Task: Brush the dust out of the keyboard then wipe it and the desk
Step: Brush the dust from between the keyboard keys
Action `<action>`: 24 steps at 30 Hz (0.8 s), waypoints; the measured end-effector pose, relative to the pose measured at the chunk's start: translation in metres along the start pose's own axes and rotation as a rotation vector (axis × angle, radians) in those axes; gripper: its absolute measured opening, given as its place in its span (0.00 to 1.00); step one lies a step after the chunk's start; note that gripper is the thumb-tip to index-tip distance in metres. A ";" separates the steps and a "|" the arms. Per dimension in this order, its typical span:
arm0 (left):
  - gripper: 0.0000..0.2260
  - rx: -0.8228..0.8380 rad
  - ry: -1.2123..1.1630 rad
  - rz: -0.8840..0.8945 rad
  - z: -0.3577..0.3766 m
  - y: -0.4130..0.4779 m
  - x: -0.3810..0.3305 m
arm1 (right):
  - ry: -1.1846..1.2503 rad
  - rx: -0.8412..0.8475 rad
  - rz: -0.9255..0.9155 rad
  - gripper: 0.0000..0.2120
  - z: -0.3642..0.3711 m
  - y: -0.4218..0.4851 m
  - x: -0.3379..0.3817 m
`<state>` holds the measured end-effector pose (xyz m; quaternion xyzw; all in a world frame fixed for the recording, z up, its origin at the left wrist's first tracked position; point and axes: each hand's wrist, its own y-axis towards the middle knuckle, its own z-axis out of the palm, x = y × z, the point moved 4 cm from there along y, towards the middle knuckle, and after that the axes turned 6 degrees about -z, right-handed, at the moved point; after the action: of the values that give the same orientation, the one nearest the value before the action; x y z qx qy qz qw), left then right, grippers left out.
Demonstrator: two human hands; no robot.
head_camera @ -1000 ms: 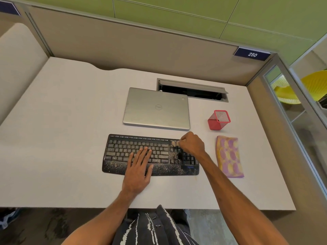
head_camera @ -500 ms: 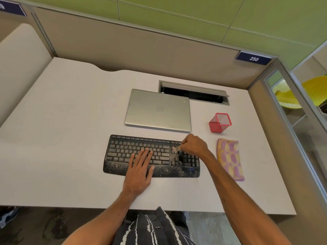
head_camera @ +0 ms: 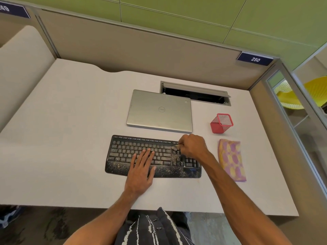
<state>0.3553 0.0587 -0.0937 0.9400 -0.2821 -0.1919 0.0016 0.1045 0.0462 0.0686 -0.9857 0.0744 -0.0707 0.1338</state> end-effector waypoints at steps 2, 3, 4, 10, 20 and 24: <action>0.30 0.000 0.003 -0.002 0.000 0.000 -0.001 | -0.003 0.021 0.017 0.13 -0.007 0.002 -0.003; 0.30 -0.001 0.004 -0.003 -0.001 0.000 -0.002 | 0.018 0.021 0.036 0.13 -0.010 0.003 -0.004; 0.30 -0.002 0.004 -0.003 0.000 0.000 -0.001 | 0.053 0.008 0.058 0.13 -0.012 0.005 -0.005; 0.30 -0.001 0.008 -0.003 0.001 -0.001 -0.001 | 0.226 -0.021 0.193 0.11 0.005 0.009 0.004; 0.31 -0.003 -0.008 -0.003 0.001 -0.001 -0.001 | 0.263 -0.052 0.243 0.09 0.000 0.006 0.003; 0.31 -0.005 -0.002 0.002 0.001 -0.001 -0.001 | 0.227 0.081 0.226 0.07 0.013 0.002 0.006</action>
<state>0.3549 0.0601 -0.0944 0.9396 -0.2824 -0.1934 0.0038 0.1121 0.0463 0.0564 -0.9505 0.1965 -0.1693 0.1713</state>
